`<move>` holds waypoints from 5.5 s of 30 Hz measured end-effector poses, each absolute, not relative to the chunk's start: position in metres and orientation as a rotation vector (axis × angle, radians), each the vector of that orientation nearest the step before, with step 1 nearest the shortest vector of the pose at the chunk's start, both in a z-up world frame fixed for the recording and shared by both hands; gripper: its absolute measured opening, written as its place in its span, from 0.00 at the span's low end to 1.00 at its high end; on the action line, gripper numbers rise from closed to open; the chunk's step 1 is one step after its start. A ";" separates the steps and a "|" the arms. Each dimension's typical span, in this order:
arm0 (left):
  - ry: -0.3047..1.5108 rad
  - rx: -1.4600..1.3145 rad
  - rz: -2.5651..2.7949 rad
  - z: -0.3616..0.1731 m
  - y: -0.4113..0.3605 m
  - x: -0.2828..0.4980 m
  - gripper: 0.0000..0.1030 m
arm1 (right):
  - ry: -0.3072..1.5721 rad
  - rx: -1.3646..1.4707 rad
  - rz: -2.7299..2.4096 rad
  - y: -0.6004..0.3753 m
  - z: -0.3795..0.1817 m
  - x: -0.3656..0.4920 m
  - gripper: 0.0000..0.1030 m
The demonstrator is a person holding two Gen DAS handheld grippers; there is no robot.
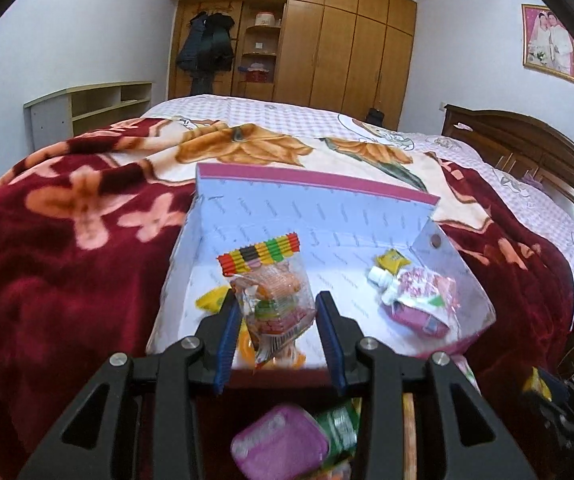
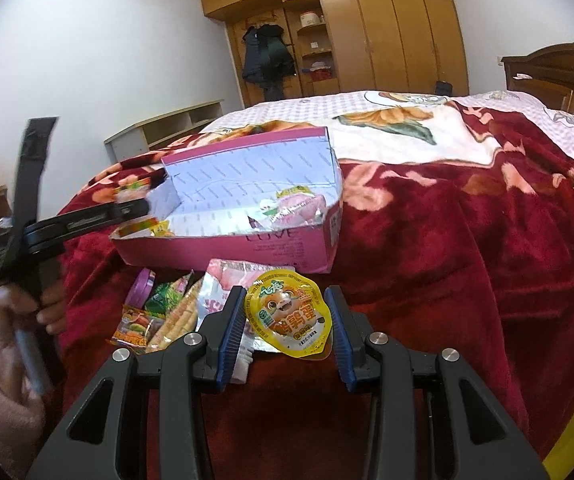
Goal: Organize snacks
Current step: 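Carry the candy bag into the box with the left tool while the right tool carries the jelly cup in, then move both tools back from the box toward the snack pile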
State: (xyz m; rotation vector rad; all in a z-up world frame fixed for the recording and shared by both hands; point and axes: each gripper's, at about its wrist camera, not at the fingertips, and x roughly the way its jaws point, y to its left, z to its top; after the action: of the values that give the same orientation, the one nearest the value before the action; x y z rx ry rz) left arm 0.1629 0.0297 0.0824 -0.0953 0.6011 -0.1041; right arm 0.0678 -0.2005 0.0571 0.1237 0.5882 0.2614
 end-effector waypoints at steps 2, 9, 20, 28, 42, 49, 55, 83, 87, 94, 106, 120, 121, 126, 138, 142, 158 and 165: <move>0.605 -0.087 -0.098 0.081 0.028 0.174 0.38 | 0.586 0.119 0.268 -0.199 0.060 0.070 0.40; 0.646 -0.077 -0.071 0.067 0.028 0.208 0.38 | 0.580 0.103 0.279 -0.196 0.066 0.077 0.40; 0.704 -0.073 -0.047 0.043 0.029 0.226 0.39 | 0.555 0.064 0.284 -0.190 0.082 0.100 0.40; 0.699 -0.055 -0.047 0.040 0.023 0.226 0.48 | 0.565 0.049 0.274 -0.184 0.088 0.140 0.40; 0.700 -0.033 -0.049 0.035 0.020 0.228 0.52 | 0.617 0.016 0.234 -0.175 0.083 0.210 0.40; 0.699 -0.032 -0.054 0.034 0.020 0.229 0.54 | 0.658 -0.020 0.206 -0.170 0.074 0.238 0.40; 0.697 -0.025 -0.058 0.033 0.018 0.229 0.55 | 0.684 -0.019 0.203 -0.169 0.064 0.246 0.40; 0.699 -0.043 -0.072 0.045 0.019 0.216 0.56 | 0.650 0.038 0.261 -0.171 0.081 0.212 0.53; 0.682 -0.044 -0.073 0.054 0.020 0.206 0.56 | 0.646 0.061 0.270 -0.174 0.085 0.202 0.57; 0.669 -0.040 -0.102 0.068 0.020 0.186 0.56 | 0.623 0.105 0.273 -0.179 0.094 0.181 0.57; 0.652 -0.043 -0.103 0.090 0.029 0.148 0.56 | 0.603 0.141 0.303 -0.180 0.098 0.140 0.57; 0.682 -0.111 -0.105 0.085 0.039 0.101 0.56 | 0.607 0.174 0.311 -0.182 0.092 0.098 0.57; 0.688 -0.121 -0.108 0.083 0.040 0.097 0.56 | 0.610 0.179 0.309 -0.183 0.090 0.096 0.57; 0.716 -0.145 -0.116 0.074 0.040 0.085 0.56 | 0.629 0.205 0.300 -0.188 0.080 0.083 0.57; 0.783 -0.109 -0.141 0.042 0.015 0.068 0.56 | 0.640 0.199 0.264 -0.198 0.058 0.058 0.58; 0.802 -0.087 -0.147 0.034 0.004 0.067 0.56 | 0.632 0.177 0.249 -0.200 0.055 0.053 0.58; 0.822 -0.029 -0.067 0.009 -0.011 0.081 0.56 | 0.648 0.219 0.248 -0.219 0.035 0.053 0.58; 0.805 0.004 -0.056 0.008 -0.016 0.078 0.45 | 0.664 0.237 0.260 -0.221 0.029 0.054 0.58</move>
State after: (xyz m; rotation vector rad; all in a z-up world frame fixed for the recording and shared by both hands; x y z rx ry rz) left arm 0.0782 -0.0162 0.0080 0.0043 0.8049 -0.0565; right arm 0.0541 -0.2214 0.0287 0.2374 0.6641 0.2596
